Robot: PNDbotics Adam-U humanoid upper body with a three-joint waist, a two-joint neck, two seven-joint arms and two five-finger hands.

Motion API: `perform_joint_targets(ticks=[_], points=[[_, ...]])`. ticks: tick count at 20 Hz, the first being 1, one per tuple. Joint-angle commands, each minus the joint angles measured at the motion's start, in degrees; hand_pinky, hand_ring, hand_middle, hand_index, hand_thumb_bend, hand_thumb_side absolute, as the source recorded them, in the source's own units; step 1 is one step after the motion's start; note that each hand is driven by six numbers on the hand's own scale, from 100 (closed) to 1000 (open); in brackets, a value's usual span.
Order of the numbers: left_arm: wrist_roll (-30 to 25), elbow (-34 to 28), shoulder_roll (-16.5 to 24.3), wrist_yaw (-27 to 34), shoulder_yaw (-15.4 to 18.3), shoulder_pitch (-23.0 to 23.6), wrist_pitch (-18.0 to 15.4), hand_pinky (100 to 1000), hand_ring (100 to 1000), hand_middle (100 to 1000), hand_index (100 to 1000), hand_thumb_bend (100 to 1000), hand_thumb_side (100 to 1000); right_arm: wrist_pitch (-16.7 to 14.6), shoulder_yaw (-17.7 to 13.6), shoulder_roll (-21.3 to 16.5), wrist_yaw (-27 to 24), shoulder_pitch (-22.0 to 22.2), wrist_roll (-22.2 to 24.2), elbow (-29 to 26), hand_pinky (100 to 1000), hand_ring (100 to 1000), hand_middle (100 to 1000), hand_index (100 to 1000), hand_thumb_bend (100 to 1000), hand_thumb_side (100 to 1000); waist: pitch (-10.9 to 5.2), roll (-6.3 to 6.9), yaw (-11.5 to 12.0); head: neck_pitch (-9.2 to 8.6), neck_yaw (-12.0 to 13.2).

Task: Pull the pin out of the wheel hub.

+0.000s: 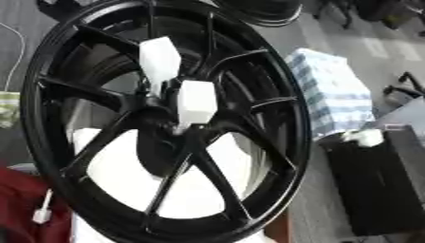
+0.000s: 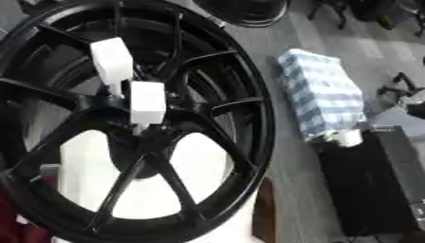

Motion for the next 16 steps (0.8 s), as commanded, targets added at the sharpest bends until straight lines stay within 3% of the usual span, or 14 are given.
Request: perform_joint_targets(ticks=[1,4,5,6,7,9,16], points=[[-0.26,-0.86,0.33,0.17,0.19,-0.32,0.00,934,577,598,870,100,633,-1.05,-0.54,-1.48,-1.21,-0.03,-0.86,0.13,797,1000,994,932,384,583,-0.71,0.49,-0.11,-0.09,-0.24],[-0.35,-0.86,0.34,0.28,0.22,-0.28,0.03,935,577,598,869,100,633,-1.68,-0.97,-1.32,-1.91,-0.52,-2.03,-1.44,758,950,917,890,364,520,-0.79,0.48,-0.12,-0.09,-0.23],[-0.38,-0.86,0.33,0.30,0.24,-0.27,0.03,935,577,598,869,100,633,-2.11,-1.28,-1.14,-2.48,-0.85,-2.73,-2.53,718,878,845,849,324,518,-0.81,0.49,-0.14,-0.09,-0.22],[-0.41,-0.86,0.33,0.33,0.26,-0.26,0.03,935,577,598,869,100,632,-2.66,-1.68,-0.89,-3.17,-1.30,-3.49,-3.74,672,798,762,775,380,631,-0.82,0.51,-0.16,-0.09,-0.22],[-0.45,-0.86,0.32,0.34,0.26,-0.24,0.00,935,577,598,869,100,632,-3.35,-2.03,-0.64,-3.93,-1.94,-4.28,-5.01,653,776,737,748,171,528,-0.83,0.54,-0.15,-0.09,-0.24],[-0.55,-0.86,0.31,0.39,0.25,-0.25,-0.06,935,577,598,869,100,631,-4.98,-1.86,-0.52,-5.61,-3.56,-5.99,-7.77,635,751,705,709,100,544,-0.81,0.63,-0.08,-0.09,-0.32],[-1.07,-0.86,0.41,0.85,0.02,-0.42,-0.82,935,577,599,868,100,624,-11.33,3.58,-0.24,-11.98,-8.74,-8.61,-18.13,614,730,677,670,100,583,-0.68,1.27,0.31,-0.09,-0.62]])
